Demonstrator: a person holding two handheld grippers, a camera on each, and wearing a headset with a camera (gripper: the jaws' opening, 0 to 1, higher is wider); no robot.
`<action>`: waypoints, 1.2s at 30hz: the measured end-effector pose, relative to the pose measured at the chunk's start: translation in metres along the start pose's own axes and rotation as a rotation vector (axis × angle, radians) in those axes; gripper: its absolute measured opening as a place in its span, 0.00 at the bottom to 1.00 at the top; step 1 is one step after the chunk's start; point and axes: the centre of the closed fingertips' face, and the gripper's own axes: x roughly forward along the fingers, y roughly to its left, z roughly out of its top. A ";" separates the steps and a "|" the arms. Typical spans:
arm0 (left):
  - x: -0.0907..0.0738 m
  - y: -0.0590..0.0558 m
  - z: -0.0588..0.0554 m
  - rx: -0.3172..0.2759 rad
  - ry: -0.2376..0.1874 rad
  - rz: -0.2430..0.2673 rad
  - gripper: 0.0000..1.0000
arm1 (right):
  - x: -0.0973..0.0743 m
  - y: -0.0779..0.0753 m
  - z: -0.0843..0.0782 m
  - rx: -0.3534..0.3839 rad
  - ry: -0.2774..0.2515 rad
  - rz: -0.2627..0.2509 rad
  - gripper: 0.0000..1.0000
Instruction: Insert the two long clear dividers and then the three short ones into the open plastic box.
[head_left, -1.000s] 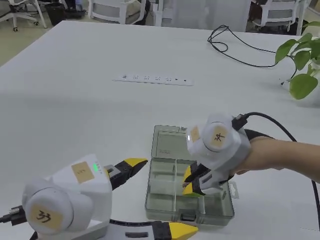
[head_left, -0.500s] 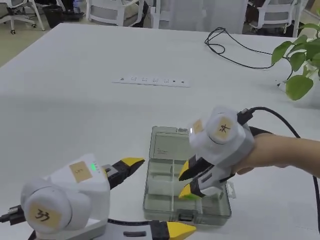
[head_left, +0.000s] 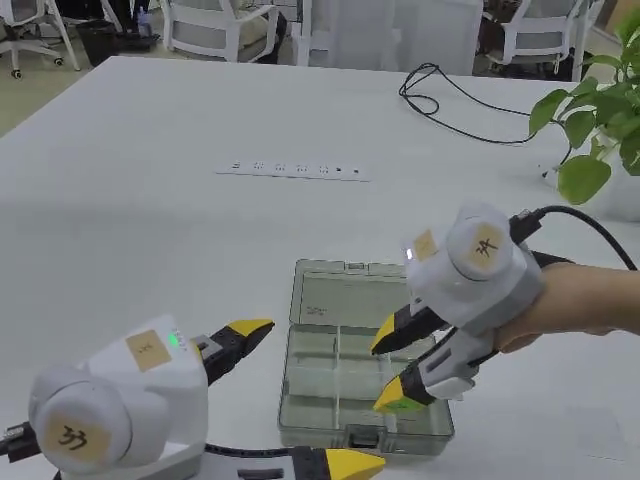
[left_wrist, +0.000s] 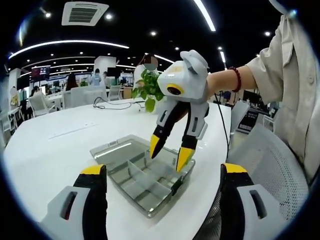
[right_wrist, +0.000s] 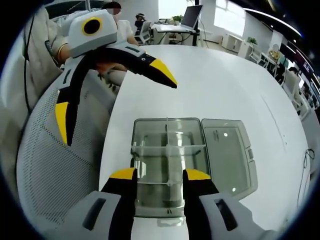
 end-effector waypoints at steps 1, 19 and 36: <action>0.000 0.000 0.000 -0.001 0.000 0.001 0.97 | -0.002 0.000 -0.001 0.000 0.000 -0.003 0.38; 0.000 0.001 -0.002 -0.003 0.009 0.018 1.00 | -0.038 -0.002 -0.037 0.083 -0.027 -0.077 0.46; 0.000 0.000 -0.003 0.000 0.018 0.021 0.99 | -0.064 0.005 -0.092 0.148 0.029 -0.123 0.49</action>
